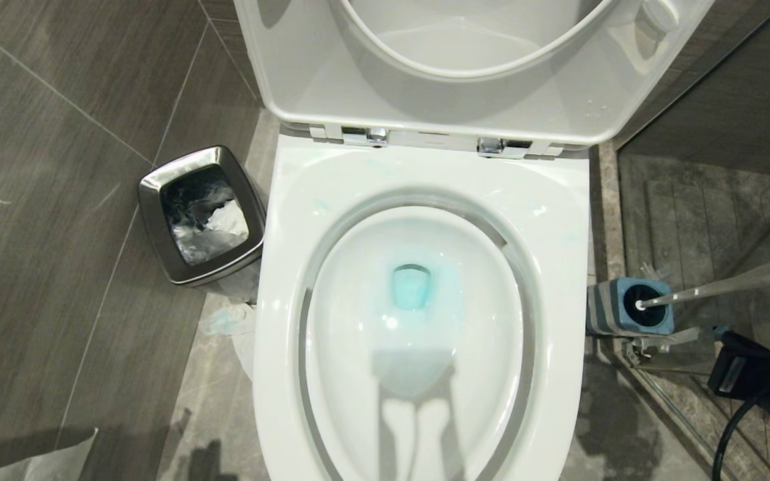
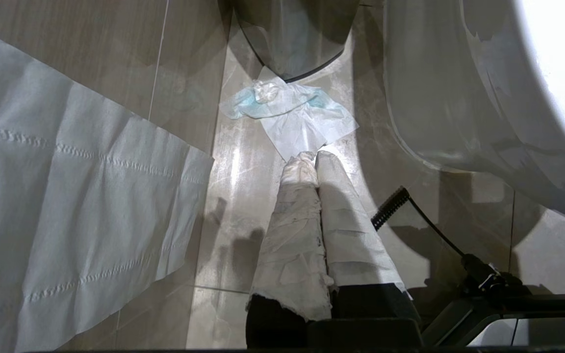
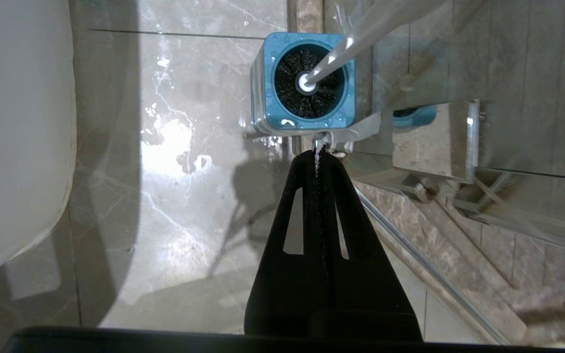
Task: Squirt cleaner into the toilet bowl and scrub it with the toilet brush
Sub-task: Scrub the toilet bowl
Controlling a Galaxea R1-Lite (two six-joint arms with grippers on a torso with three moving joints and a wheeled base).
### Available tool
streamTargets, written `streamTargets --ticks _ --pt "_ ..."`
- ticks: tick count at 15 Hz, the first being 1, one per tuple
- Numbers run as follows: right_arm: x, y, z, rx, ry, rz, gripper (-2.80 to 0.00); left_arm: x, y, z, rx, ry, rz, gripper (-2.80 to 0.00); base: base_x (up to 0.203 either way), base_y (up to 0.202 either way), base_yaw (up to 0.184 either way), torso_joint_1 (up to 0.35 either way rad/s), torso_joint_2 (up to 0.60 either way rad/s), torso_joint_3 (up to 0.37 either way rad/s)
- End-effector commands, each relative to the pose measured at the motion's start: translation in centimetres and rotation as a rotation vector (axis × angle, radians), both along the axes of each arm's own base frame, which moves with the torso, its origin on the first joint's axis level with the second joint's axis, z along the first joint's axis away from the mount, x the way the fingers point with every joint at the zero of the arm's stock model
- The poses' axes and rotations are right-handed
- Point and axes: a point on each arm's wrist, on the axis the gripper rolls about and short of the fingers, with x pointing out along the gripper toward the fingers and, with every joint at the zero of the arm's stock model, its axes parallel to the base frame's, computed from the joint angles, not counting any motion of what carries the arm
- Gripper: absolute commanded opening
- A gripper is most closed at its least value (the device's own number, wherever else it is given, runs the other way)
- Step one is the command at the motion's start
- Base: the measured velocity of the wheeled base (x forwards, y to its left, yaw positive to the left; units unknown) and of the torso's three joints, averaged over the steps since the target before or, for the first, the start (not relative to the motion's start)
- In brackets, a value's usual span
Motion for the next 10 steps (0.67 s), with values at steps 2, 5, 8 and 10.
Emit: streamTargets --ticks 2,5,8,10 --pt "-0.06 0.07 -1.7 -0.007 -0.038 0.038 -2.8 0.0 0.0 0.0 -0.001 0.0 0.0 -2.8 0.0 0.0 0.0 0.0 0.0 0.0" --pt "-0.6 0.06 -2.33 -0.033 -0.02 0.077 -2.8 0.0 0.0 0.0 -0.001 0.0 0.0 -2.8 0.0 0.0 0.0 0.0 0.0 0.0" --pt "-0.58 0.06 -2.3 -0.033 -0.02 0.077 -2.8 0.0 0.0 0.0 -0.001 0.0 0.0 -2.8 0.0 0.0 0.0 0.0 0.0 0.0" --pt "-0.59 0.0 -2.41 -0.041 -0.008 0.069 0.0 0.0 0.0 0.0 -0.001 0.0 0.0 -2.8 0.0 0.0 0.0 0.0 0.0 0.0"
